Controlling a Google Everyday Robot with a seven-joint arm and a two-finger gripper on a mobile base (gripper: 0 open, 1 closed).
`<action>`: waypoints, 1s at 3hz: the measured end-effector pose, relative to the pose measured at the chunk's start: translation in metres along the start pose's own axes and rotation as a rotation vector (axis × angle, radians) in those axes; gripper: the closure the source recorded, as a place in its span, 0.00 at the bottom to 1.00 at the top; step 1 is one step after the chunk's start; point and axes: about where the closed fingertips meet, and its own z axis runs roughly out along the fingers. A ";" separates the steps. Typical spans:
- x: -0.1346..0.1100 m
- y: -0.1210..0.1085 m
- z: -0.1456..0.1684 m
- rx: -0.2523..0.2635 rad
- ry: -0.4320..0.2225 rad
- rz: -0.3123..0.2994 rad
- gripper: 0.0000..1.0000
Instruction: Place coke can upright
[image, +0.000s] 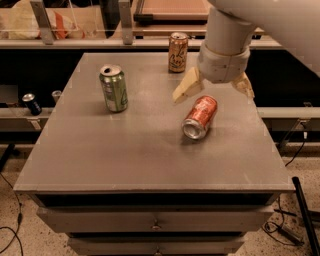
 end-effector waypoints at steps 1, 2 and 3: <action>-0.003 0.013 0.010 0.021 0.043 0.067 0.00; -0.007 0.022 0.019 0.029 0.064 0.126 0.00; -0.011 0.020 0.029 0.029 0.068 0.202 0.00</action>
Offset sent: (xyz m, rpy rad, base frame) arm -0.0019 0.0233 -0.0269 -0.0537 0.1473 -0.2078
